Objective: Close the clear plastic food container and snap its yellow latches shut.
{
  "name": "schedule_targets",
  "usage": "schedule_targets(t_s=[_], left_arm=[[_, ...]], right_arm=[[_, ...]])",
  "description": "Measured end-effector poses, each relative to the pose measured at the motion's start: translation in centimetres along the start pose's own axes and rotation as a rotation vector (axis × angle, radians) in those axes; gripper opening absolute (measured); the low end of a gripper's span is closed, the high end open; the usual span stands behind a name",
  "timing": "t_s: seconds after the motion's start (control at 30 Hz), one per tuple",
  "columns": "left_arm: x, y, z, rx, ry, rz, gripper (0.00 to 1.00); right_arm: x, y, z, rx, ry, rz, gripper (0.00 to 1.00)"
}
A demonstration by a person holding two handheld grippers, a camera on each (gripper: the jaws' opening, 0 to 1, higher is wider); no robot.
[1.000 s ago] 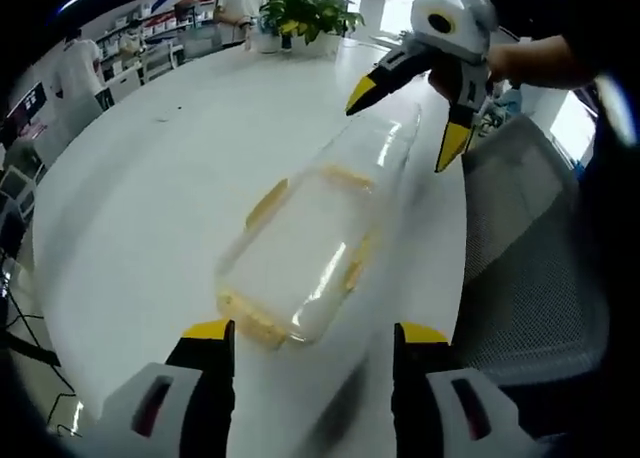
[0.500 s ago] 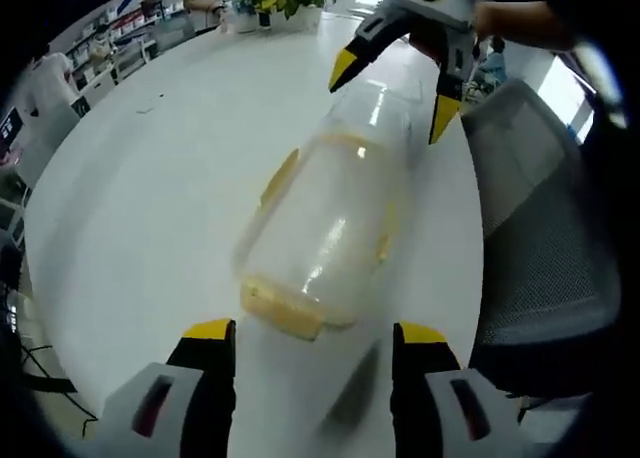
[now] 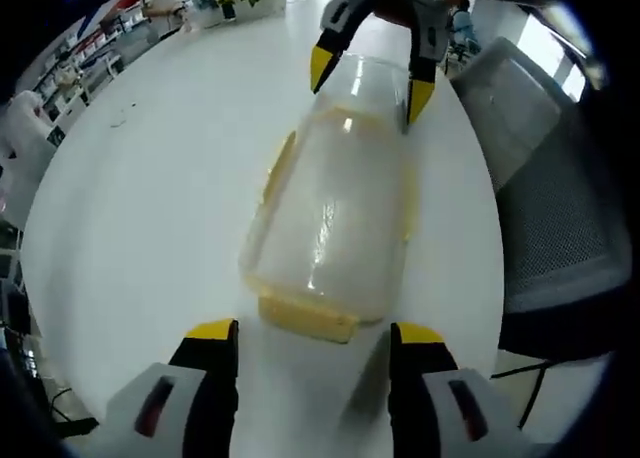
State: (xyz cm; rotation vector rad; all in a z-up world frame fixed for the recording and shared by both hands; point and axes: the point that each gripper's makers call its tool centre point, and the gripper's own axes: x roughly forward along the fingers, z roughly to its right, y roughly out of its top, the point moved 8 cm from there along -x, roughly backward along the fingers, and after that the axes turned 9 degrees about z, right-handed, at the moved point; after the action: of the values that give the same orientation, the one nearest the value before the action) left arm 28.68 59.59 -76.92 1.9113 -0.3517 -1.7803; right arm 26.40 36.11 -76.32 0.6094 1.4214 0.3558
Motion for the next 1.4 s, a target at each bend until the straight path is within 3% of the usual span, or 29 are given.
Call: schedule_targets(t_s=[0.43, 0.7, 0.97, 1.4], left_arm=[[0.5, -0.4, -0.9, 0.067, -0.034, -0.029, 0.51], [0.7, 0.1, -0.8, 0.112, -0.045, -0.022, 0.48], [0.8, 0.2, -0.3, 0.139, -0.083, -0.021, 0.35], [0.9, 0.2, -0.3, 0.138, -0.084, -0.011, 0.33]], right_arm=[[1.5, -0.1, 0.4, -0.075, 0.025, -0.093, 0.52], [1.6, 0.2, 0.7, -0.065, 0.037, -0.107, 0.51], [1.9, 0.3, 0.1, -0.081, 0.075, -0.125, 0.39], [1.9, 0.5, 0.3, -0.09, 0.09, -0.153, 0.36]])
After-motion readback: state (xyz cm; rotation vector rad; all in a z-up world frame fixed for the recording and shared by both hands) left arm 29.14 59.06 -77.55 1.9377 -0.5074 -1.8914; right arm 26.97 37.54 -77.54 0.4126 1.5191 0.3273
